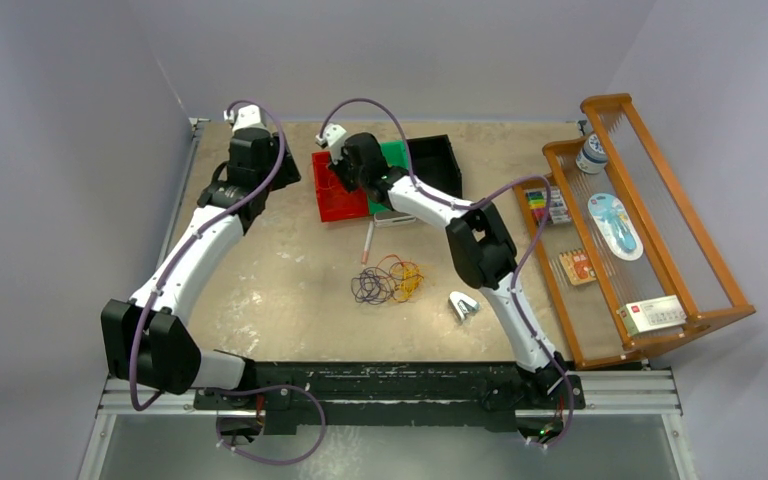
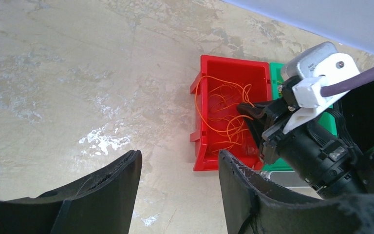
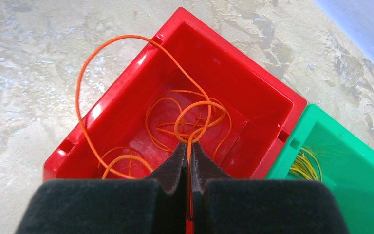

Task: Untangle the cables

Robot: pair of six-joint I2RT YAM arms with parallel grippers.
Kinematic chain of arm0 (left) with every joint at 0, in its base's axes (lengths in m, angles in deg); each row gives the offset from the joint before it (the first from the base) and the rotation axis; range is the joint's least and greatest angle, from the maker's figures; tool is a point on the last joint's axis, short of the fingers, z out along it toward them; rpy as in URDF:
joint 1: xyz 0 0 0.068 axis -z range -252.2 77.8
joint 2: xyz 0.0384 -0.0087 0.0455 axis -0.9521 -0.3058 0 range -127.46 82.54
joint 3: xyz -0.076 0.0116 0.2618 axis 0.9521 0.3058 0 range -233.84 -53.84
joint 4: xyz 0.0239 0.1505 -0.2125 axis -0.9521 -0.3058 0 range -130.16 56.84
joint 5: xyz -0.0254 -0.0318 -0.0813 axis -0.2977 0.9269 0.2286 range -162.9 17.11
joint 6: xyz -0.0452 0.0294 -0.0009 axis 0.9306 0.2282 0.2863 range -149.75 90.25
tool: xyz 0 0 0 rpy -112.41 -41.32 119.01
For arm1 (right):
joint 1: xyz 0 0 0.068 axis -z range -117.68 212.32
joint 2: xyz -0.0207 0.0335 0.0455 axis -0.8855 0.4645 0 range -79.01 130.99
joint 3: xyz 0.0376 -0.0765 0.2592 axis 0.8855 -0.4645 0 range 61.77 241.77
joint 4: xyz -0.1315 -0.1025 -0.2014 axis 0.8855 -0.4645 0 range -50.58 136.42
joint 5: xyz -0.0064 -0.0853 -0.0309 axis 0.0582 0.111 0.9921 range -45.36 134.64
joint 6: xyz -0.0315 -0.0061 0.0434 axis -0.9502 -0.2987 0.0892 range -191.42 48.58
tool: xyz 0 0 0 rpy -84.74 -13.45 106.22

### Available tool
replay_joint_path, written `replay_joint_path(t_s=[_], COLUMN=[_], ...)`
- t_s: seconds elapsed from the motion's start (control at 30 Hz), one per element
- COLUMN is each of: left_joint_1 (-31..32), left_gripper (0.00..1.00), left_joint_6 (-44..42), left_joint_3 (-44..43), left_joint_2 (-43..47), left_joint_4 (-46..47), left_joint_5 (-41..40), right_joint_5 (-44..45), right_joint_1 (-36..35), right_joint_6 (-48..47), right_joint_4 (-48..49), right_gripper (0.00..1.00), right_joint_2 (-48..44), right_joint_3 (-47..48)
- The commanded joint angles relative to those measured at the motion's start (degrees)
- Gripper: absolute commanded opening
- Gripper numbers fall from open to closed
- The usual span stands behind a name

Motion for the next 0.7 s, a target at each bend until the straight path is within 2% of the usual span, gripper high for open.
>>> replay_joint_path(t_s=[0.0,0.33,0.67], left_joint_1=[-0.78,-1.3,-1.61], left_gripper=[0.58,0.58,0.58], left_joint_6=[-0.53,-0.24,-0.14], left_joint_3=[0.45,0.76,0.85], left_joint_2=[2.3,2.17,2.24], left_joint_4=[2.25,2.54,2.61], left_joint_5=[0.11,0.73,1.09], right_joint_5=[4.18,10.58,12.02], right_joint_1=[-0.68,-0.65,-0.64], right_joint_6=[-2.13,-2.07,-3.66], right_joint_4=[-1.26,6.74,7.69], right_gripper=[0.0,0.0,0.0], right_joint_2=[0.92,-8.1,-11.56], right_joint_3=[3.9,-7.87,-9.77])
